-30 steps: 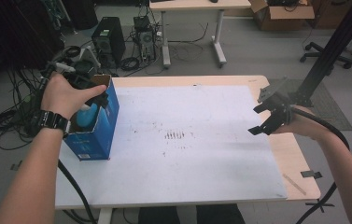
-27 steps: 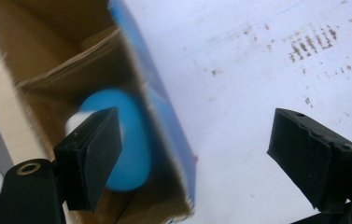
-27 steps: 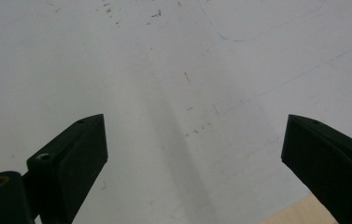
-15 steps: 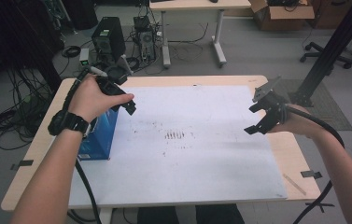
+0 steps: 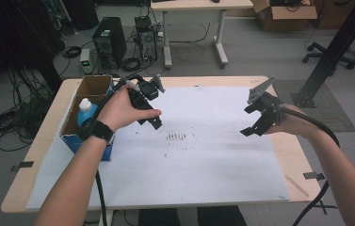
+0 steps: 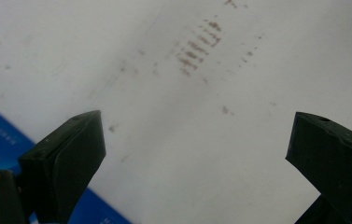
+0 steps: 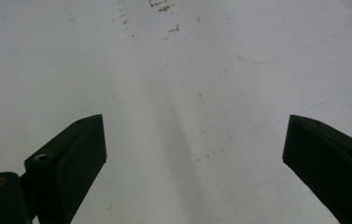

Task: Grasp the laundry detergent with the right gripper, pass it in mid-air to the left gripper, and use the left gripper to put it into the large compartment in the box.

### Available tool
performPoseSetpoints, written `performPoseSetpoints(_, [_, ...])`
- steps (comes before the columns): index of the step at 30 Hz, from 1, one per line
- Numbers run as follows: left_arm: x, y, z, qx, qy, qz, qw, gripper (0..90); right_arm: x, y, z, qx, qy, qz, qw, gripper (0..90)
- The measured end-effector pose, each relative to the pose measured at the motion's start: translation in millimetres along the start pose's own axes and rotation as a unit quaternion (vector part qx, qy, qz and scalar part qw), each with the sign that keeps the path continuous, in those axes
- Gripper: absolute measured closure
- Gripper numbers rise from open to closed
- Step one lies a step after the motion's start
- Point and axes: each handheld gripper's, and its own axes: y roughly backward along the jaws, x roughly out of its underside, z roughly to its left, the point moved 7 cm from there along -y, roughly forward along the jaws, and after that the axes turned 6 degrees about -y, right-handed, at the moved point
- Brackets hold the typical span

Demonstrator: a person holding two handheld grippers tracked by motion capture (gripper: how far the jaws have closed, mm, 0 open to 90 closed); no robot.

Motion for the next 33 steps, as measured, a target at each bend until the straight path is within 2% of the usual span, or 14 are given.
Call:
performPoseSetpoints(4, [-5.8,-9.3,-6.8,0.019,-0.016,-0.002,0.9997,4.8,-1.0,-1.6,0.8,-0.003,0.002,0.0,1.0,5.8])
performPoseSetpoints(9, [-7.8,-17.7,-12.2,0.037,-0.018,0.0,0.9991,4.8,-1.4,-4.6,1.7,-0.006,0.004,0.003,1.0,5.8])
performPoseSetpoints(17, [-10.0,-19.5,-17.5,0.047,-0.024,0.001,0.9986,4.8,-1.7,-5.8,3.1,-0.007,0.003,0.005,1.0,5.8])
performPoseSetpoints(33, [-11.0,-15.6,-21.5,0.046,-0.029,0.0,0.9985,4.8,-0.9,-4.1,5.7,-0.006,0.002,0.005,1.0,5.8])
